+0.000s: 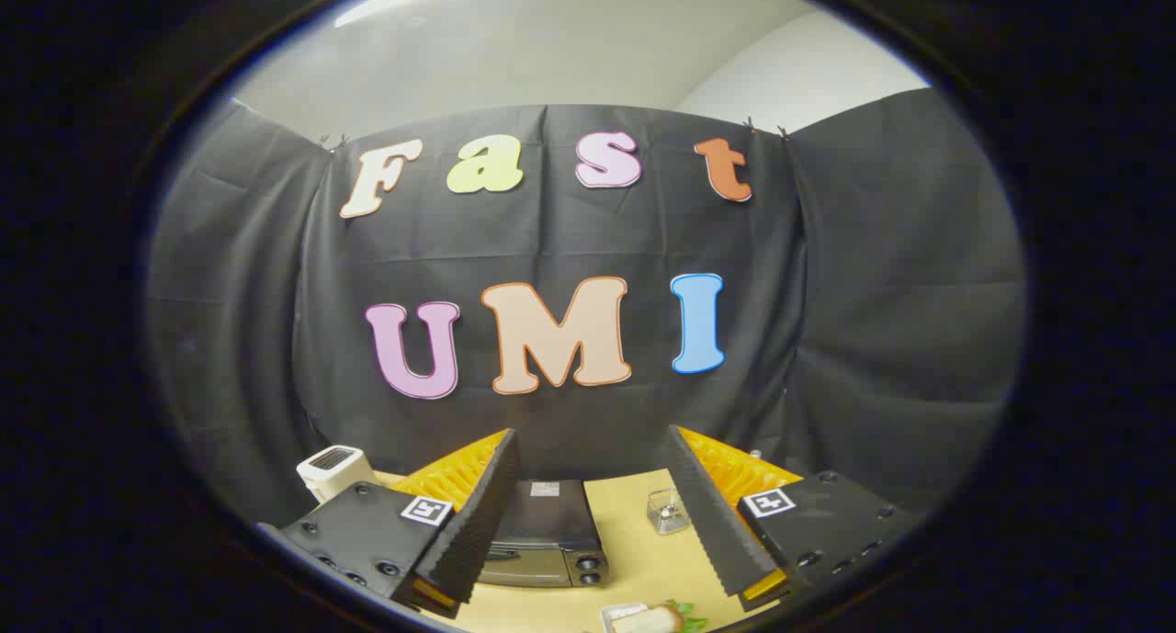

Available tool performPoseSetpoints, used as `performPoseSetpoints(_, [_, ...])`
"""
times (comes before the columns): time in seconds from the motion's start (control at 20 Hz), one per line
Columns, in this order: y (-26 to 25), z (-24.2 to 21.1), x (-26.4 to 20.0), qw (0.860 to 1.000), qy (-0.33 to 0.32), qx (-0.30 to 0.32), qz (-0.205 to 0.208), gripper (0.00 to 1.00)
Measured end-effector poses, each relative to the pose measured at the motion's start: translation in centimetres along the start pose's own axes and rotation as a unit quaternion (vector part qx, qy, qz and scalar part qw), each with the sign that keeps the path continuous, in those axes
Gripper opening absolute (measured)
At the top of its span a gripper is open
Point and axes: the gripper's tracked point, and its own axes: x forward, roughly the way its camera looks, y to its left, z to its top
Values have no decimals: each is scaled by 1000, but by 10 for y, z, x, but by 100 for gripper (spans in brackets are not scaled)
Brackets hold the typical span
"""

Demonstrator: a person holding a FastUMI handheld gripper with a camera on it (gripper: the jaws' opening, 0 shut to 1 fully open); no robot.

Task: Open the toaster oven, put the food inside, and close the toaster oven door.

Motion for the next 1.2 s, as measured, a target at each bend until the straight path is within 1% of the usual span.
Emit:
performPoseSetpoints(0.15, [1,-5,0,1000,8,7,-10,99])
performPoseSetpoints(0.3, [-5,-5,-3,1000,13,-2,-26,99])
performPoseSetpoints(0.6, [0,-9,-12,999,9,-11,-38,99])
performPoseSetpoints(0.8, [-3,-23,-18,999,25,-19,-44,99])
performPoseSetpoints(0.95, [-2,-26,-21,998,24,-21,-52,99])
performPoseSetpoints(1.1, [-3,-38,-19,997,21,-19,-72,99])
performPoseSetpoints(1.2, [9,-53,-12,997,24,-7,-68,99])
